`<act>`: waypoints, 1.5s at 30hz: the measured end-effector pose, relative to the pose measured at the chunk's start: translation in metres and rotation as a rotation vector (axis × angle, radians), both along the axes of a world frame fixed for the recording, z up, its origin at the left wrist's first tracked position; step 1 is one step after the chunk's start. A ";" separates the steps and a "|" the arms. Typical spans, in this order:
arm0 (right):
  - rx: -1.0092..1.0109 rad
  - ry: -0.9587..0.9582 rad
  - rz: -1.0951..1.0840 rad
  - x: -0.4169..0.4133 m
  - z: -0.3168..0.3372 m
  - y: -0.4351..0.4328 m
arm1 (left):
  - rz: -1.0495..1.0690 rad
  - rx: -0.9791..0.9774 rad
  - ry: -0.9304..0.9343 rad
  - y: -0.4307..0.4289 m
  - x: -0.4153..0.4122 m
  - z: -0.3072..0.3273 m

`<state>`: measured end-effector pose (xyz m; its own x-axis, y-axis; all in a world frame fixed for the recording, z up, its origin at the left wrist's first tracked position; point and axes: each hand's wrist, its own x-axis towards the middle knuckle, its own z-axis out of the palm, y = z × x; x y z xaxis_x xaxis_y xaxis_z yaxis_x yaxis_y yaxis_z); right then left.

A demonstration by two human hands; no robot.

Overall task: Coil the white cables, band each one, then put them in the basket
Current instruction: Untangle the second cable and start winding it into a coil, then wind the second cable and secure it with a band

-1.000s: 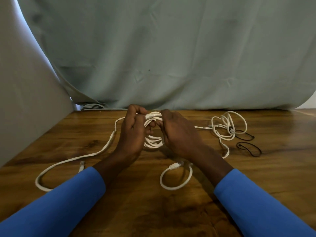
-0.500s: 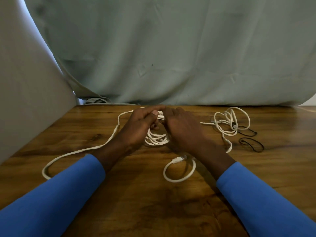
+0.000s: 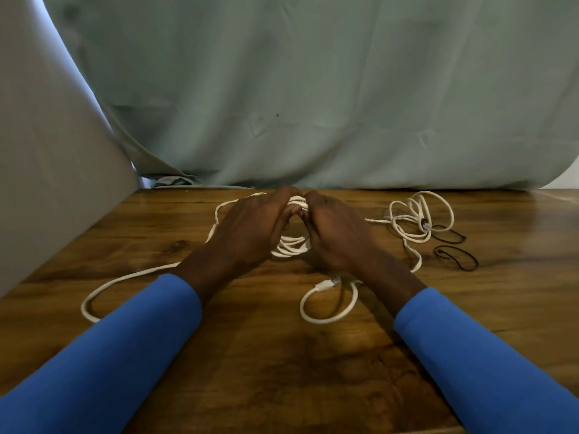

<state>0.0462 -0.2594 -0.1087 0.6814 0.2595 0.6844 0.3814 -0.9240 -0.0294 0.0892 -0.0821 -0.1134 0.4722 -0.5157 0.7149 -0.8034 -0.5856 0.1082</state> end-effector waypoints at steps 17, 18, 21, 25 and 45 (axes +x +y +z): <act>0.342 -0.089 -0.095 -0.109 -0.010 -0.106 | -0.455 -0.247 0.192 -0.106 -0.086 0.022; 0.418 -0.106 -0.156 -0.118 -0.017 -0.126 | -0.484 -0.267 0.250 -0.124 -0.090 0.025; 0.649 -0.094 -0.324 -0.142 -0.043 -0.177 | -0.439 -0.220 0.311 -0.181 -0.085 0.028; 1.155 -0.122 -0.481 -0.141 -0.057 -0.207 | -0.183 0.226 0.180 -0.251 -0.051 0.028; 1.211 -0.004 -0.169 -0.152 -0.044 -0.198 | -0.177 -0.087 0.238 -0.244 -0.033 0.040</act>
<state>-0.1059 -0.4569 -0.1528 0.6421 -0.6384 0.4244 0.2612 -0.3382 -0.9041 0.0561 -0.3260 -0.0733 0.5401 -0.5465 0.6401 -0.8380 -0.4195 0.3490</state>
